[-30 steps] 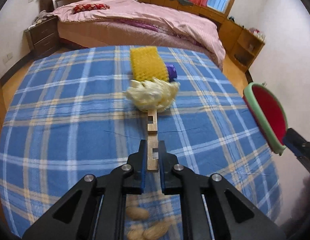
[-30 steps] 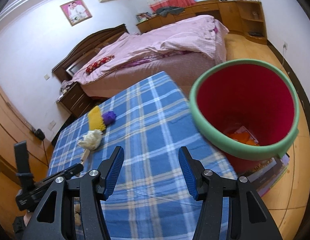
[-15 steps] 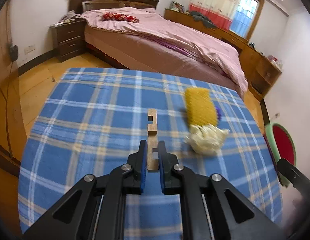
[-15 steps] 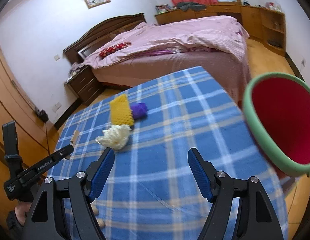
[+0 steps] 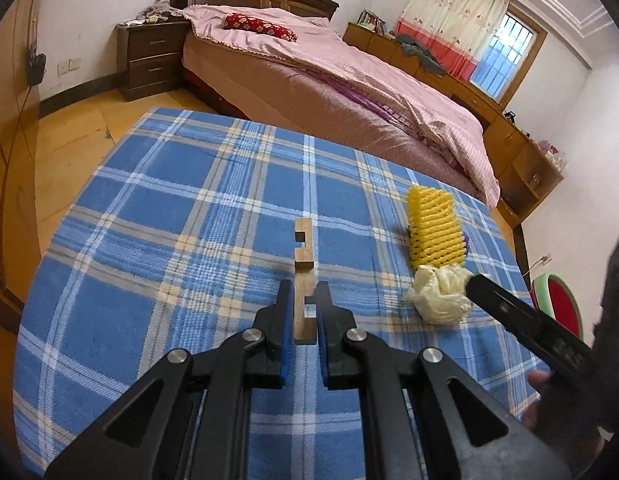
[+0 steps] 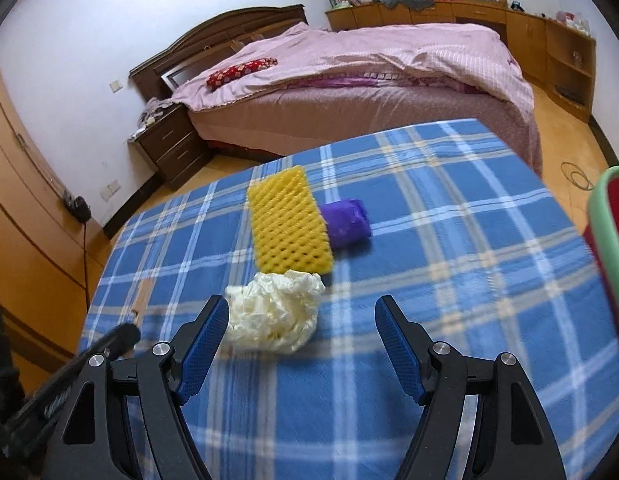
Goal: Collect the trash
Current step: 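Grasp the tan wooden piece with the left gripper while the right gripper grasps the crumpled white plastic bag, then carry the wooden piece and crumpled bag over the red bucket with both grippers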
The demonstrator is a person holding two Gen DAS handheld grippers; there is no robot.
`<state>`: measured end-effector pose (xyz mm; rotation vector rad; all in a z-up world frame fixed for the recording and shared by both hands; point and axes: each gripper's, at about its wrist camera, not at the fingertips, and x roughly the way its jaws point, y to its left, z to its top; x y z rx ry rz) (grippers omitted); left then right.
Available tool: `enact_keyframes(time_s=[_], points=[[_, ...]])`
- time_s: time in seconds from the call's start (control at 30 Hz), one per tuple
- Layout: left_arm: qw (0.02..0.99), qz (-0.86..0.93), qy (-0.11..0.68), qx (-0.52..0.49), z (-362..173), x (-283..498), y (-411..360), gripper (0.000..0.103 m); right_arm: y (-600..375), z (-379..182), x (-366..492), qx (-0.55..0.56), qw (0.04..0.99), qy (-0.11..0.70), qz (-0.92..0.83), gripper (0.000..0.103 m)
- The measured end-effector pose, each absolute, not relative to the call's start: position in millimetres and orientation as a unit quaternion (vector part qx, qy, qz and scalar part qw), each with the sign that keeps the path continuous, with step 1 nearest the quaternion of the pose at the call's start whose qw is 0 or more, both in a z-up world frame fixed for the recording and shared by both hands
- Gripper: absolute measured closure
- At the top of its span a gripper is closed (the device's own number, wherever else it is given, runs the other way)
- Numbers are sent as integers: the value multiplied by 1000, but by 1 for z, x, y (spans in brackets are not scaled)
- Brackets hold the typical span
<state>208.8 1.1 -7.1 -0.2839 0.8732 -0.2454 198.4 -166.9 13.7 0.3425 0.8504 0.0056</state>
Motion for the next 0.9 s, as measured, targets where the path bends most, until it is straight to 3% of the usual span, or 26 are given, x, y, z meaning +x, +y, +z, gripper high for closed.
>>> enact_keyframes(time_s=[0.13,0.17,0.2,0.23,0.43,0.9], points=[[883,-120,427,-151,-11,209,5,93,-163,5,206,171,888,427,-6,29],[883,-119,427,-153,-11,208,5,93,-162,3,205,171,887,428,-5,36],[884,-119,425,-153,-10,208,5,93,-162,1,206,169,886,433,-5,53],[885,-119,423,-153,-10,208,5,93,-162,-2,206,170,883,437,0,59],[889,-113,420,-141,-10,208,3,93,-156,3,197,159,887,433,15,76],[892,-95,428,-113,-11,207,-8,90,-193,37,118,205,893,402,2,79]])
